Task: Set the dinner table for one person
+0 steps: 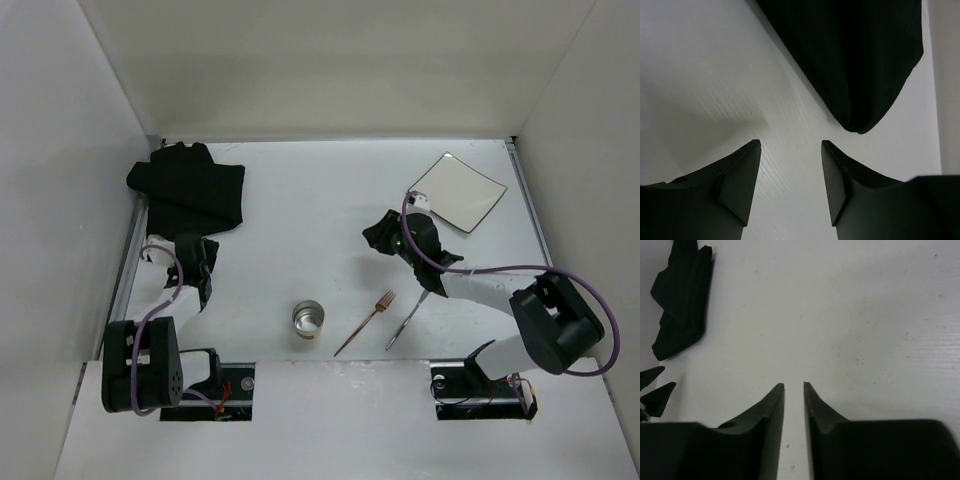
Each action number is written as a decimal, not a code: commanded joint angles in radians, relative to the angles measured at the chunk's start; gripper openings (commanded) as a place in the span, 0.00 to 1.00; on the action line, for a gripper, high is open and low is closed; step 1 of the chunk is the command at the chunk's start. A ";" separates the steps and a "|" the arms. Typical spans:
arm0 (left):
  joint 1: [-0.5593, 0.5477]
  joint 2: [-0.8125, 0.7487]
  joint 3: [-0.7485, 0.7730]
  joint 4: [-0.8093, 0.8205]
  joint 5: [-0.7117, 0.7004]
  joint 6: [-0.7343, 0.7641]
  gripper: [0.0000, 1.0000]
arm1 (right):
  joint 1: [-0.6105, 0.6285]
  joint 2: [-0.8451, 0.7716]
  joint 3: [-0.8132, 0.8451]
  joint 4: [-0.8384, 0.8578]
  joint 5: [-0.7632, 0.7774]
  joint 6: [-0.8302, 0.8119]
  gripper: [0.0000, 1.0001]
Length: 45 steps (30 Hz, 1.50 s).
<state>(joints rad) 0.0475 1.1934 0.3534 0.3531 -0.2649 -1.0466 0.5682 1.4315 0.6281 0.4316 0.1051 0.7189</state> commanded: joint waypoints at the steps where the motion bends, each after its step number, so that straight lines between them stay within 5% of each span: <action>1: 0.047 0.034 -0.010 0.102 -0.007 -0.102 0.49 | -0.006 0.001 0.035 0.045 -0.012 -0.010 0.33; 4: 0.079 0.089 0.002 0.135 -0.003 -0.128 0.50 | -0.006 0.018 0.041 0.044 -0.027 -0.004 0.53; 7: 0.099 0.150 0.013 0.185 0.003 -0.165 0.50 | -0.006 0.006 0.035 0.055 -0.028 -0.003 0.61; 18: 0.116 0.493 0.194 0.331 0.078 -0.171 0.49 | -0.006 0.017 0.039 0.055 -0.042 -0.001 0.62; 22: 0.101 0.616 0.217 0.391 0.179 -0.227 0.28 | -0.008 0.007 0.028 0.065 -0.033 0.001 0.62; 25: 0.036 0.666 0.174 0.539 0.208 -0.222 0.14 | -0.012 0.014 0.030 0.064 -0.039 -0.002 0.62; 30: -0.069 0.684 0.090 0.670 0.295 -0.216 0.06 | -0.034 0.012 0.021 0.065 -0.027 -0.004 0.64; 45: -0.493 0.604 -0.194 0.761 0.345 -0.158 0.05 | -0.020 0.154 0.125 0.067 -0.123 0.057 0.82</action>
<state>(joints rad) -0.3897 1.7794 0.2333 1.2602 0.0425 -1.2713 0.5430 1.5375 0.6861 0.4355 0.0338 0.7204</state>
